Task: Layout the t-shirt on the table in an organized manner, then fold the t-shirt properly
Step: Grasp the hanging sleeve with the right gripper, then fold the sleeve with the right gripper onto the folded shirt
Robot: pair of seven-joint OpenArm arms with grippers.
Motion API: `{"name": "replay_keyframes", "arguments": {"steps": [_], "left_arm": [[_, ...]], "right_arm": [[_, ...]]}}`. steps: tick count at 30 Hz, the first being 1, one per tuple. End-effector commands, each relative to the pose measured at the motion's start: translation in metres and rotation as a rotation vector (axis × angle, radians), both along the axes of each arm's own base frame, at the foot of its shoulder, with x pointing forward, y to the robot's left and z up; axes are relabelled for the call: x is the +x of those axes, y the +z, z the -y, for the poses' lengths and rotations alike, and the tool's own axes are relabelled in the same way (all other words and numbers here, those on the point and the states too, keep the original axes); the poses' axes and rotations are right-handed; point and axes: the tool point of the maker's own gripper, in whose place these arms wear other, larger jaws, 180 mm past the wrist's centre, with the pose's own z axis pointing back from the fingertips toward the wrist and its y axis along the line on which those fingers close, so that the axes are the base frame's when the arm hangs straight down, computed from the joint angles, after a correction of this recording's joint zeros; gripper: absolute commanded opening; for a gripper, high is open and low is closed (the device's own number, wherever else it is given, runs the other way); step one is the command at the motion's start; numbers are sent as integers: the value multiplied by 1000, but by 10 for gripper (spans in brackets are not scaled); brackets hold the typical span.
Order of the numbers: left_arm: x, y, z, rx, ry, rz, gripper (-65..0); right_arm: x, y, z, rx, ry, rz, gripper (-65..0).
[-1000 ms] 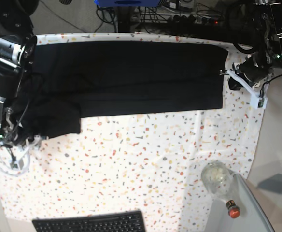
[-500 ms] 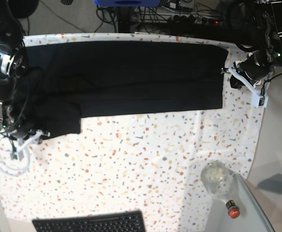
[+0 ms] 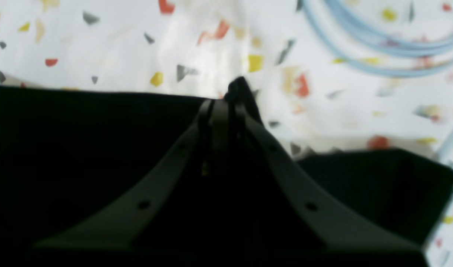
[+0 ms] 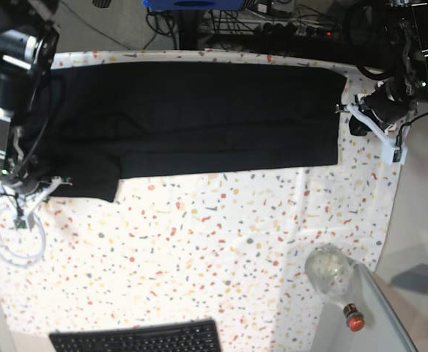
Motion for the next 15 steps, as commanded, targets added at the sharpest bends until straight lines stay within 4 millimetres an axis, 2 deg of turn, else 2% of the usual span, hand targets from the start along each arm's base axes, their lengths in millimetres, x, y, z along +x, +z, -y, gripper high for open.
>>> {"name": "replay_keyframes", "arguments": {"steps": [1, 4, 6, 11, 15], "left_arm": [[8, 9, -5, 15, -2, 36, -650], [8, 9, -5, 15, -2, 36, -650], [8, 9, -5, 15, -2, 36, -650], [8, 10, -5, 15, -1, 37, -650], [9, 13, -12, 36, -9, 38, -650]], "right_arm": [[21, 35, 6, -36, 2, 99, -650], [6, 66, -3, -96, 13, 124, -650], [-10, 75, -9, -121, 13, 111, -650], [-49, 83, -17, -158, 14, 91, -650], [-78, 81, -24, -169, 18, 72, -650]]}}
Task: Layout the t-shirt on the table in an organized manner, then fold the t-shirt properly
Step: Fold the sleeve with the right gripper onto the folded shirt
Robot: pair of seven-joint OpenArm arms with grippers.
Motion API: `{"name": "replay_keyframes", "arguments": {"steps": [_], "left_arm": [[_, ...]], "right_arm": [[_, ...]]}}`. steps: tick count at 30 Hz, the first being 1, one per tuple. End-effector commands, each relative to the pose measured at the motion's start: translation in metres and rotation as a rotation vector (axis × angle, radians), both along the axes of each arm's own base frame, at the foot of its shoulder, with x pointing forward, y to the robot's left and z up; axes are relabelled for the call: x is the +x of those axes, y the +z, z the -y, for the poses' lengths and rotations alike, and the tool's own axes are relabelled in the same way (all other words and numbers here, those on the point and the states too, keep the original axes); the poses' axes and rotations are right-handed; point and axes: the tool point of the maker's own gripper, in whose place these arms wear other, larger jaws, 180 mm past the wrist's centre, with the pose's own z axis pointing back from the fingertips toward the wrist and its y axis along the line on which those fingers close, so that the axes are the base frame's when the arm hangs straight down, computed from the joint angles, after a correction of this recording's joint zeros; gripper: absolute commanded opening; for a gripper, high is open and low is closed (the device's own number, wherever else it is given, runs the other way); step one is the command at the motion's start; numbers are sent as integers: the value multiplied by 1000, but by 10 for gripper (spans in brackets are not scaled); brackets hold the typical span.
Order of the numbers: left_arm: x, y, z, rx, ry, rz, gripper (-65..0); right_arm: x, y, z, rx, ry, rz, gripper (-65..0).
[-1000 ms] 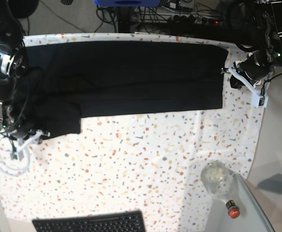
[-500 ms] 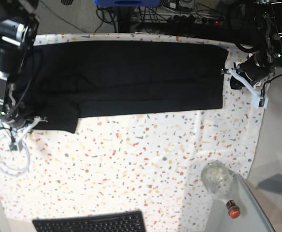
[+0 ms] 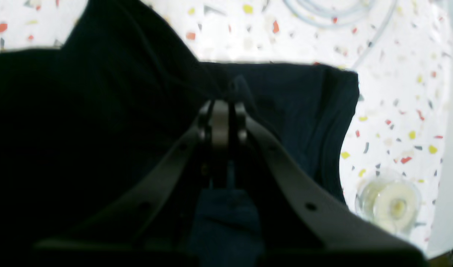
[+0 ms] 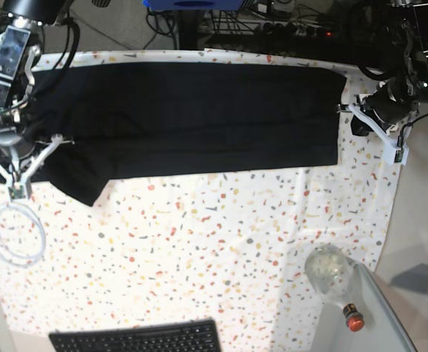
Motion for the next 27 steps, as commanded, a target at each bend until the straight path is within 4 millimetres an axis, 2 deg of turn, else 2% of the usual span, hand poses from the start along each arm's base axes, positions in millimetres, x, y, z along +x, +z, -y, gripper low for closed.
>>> {"name": "replay_keyframes", "arguments": {"steps": [1, 9, 19, 24, 27], "left_arm": [[9, 12, -7, 24, -7, 40, -650], [10, 16, -15, 48, -16, 40, -650], [10, 15, -15, 49, -16, 38, -650], [10, 15, -15, 49, -16, 38, -650], [10, 15, -15, 49, -16, 38, -650]], "right_arm": [[-1, 8, -1, -4, 1, 35, -650], [-47, -2, -25, 41, -16, -17, -650], [-72, -15, -25, 39, -18, -84, -650], [-95, -27, -22, 31, -40, -219, -650], [-97, -23, -25, 29, -27, -225, -650]]}}
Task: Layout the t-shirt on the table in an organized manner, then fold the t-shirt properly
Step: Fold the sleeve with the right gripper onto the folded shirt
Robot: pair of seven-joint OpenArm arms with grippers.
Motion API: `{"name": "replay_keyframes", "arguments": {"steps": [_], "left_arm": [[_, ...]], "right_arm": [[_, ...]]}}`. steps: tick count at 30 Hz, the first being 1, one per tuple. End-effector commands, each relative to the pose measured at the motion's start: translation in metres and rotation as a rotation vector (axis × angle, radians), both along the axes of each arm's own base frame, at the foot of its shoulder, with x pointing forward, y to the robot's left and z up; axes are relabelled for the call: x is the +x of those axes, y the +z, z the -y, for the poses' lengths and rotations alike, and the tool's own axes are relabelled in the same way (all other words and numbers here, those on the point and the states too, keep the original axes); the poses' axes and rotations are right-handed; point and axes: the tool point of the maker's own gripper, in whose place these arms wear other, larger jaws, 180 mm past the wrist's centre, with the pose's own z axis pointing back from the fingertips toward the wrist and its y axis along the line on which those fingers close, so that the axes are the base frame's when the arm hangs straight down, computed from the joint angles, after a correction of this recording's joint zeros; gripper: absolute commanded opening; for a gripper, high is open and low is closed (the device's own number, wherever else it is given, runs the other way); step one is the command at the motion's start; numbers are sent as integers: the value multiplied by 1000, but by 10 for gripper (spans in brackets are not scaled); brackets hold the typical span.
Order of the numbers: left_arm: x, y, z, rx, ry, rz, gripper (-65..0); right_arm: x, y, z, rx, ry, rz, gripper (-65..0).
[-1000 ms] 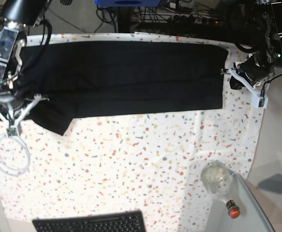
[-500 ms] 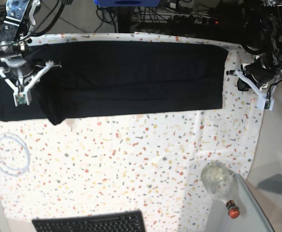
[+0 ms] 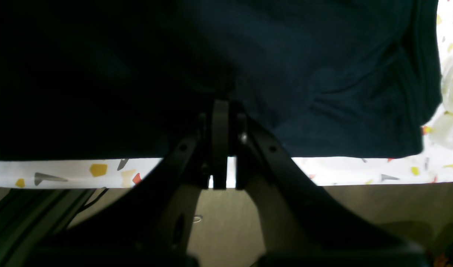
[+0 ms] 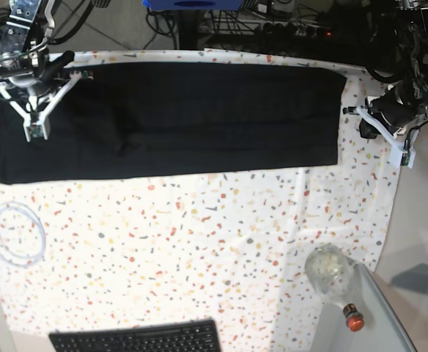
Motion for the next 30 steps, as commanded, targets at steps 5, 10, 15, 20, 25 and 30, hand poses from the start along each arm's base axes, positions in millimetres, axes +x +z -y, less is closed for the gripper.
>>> {"name": "replay_keyframes", "arguments": {"steps": [5, 10, 15, 20, 25, 30], "left_arm": [[7, 10, -5, 17, -5, 36, -650], [8, 12, -8, 29, -9, 36, -650], [8, 12, -9, 31, -10, 36, -650], [8, 13, -10, 33, -11, 36, -650], [8, 13, -10, 33, -11, 36, -650], [9, 13, -11, 37, -12, 36, -650]], "right_arm": [[13, 20, -12, -3, 162, 56, -543], [18, 28, -12, -15, 173, 81, -539], [19, 29, -9, -23, 174, 82, -539], [11, 22, 13, -36, 100, 53, -543], [-4, -3, 41, -18, 5, -15, -650], [0, -15, 72, 16, -148, -12, -371]]}}
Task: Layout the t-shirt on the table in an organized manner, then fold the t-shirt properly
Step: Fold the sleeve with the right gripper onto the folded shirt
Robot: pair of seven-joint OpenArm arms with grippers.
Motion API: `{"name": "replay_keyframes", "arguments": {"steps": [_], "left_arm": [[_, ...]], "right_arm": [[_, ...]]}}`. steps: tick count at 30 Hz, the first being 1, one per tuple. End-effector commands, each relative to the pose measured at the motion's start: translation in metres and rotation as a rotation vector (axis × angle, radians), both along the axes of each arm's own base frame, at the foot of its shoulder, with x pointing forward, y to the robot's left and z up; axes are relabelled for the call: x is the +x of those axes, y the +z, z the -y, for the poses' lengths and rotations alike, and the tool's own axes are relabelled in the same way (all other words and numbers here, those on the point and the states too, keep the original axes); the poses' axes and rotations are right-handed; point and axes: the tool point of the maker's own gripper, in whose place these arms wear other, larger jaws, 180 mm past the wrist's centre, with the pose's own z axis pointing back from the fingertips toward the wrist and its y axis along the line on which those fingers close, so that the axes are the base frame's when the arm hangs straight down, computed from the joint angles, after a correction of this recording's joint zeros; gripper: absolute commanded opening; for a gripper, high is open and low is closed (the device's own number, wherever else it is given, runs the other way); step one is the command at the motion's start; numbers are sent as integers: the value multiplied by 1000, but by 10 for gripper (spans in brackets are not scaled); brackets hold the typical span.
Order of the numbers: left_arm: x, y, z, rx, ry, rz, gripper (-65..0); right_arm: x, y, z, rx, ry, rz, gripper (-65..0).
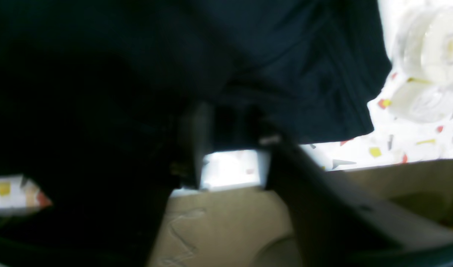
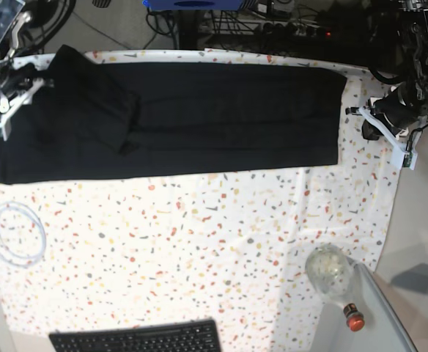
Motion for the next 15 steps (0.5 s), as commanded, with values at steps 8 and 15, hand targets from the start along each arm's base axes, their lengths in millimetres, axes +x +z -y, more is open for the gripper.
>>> {"name": "replay_keyframes", "arguments": {"steps": [8, 15], "left_arm": [[8, 11, -6, 24, -7, 35, -650], [8, 11, -7, 25, -7, 37, -650]], "right_arm": [[-26, 29, 6, -60, 16, -29, -345], [-44, 31, 1, -36, 4, -74, -350]]}}
